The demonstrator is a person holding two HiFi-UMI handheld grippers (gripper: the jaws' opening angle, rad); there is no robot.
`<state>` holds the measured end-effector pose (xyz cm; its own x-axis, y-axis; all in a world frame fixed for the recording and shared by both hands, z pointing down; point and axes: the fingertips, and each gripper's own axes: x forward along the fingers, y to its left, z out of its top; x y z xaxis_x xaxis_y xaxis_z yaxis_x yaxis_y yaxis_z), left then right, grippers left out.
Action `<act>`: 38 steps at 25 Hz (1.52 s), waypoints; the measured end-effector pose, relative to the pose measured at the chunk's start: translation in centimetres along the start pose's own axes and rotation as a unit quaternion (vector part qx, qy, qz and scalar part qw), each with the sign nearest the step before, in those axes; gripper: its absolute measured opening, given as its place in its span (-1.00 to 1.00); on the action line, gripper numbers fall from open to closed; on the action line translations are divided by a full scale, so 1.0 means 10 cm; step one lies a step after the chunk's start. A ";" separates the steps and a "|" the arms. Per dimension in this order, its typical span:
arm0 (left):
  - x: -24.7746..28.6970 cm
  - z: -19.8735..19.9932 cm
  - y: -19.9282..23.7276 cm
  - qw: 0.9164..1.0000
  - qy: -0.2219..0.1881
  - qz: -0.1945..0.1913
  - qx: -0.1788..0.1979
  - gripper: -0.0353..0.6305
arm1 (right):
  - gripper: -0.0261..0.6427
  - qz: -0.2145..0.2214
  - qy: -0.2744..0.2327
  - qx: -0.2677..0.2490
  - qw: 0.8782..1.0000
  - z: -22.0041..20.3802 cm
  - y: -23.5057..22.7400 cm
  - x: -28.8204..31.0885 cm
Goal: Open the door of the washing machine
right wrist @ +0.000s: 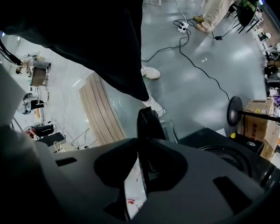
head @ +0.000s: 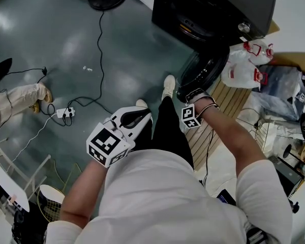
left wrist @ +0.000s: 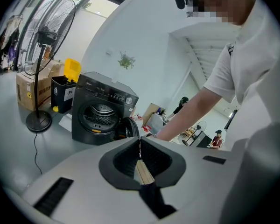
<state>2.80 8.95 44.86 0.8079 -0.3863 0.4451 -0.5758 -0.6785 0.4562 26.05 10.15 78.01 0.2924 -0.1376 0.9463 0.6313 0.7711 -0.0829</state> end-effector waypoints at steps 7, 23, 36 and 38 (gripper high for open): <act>0.01 0.03 0.03 1.000 0.000 0.004 -0.002 -0.83 | -0.73 0.006 0.000 0.000 1.000 -0.03 0.02 0.00; -0.03 0.18 0.07 1.000 -0.008 0.010 -0.004 -0.83 | -0.68 0.048 -0.072 0.065 0.994 0.09 -0.01 -0.19; 0.01 0.52 -0.04 0.999 -0.028 -0.004 0.029 -0.83 | -0.89 -0.041 -0.329 0.424 0.843 -0.12 -0.63 -1.53; 0.01 0.56 -0.06 0.999 -0.031 -0.007 0.028 -0.83 | -0.89 -0.069 -0.373 0.482 0.790 -0.24 -0.70 -1.85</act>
<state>3.95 5.86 40.29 0.8229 -0.4129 0.3904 -0.5580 -0.7169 0.4180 17.97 5.84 60.34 -0.4624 -0.1343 0.8764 -0.3251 0.9453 -0.0267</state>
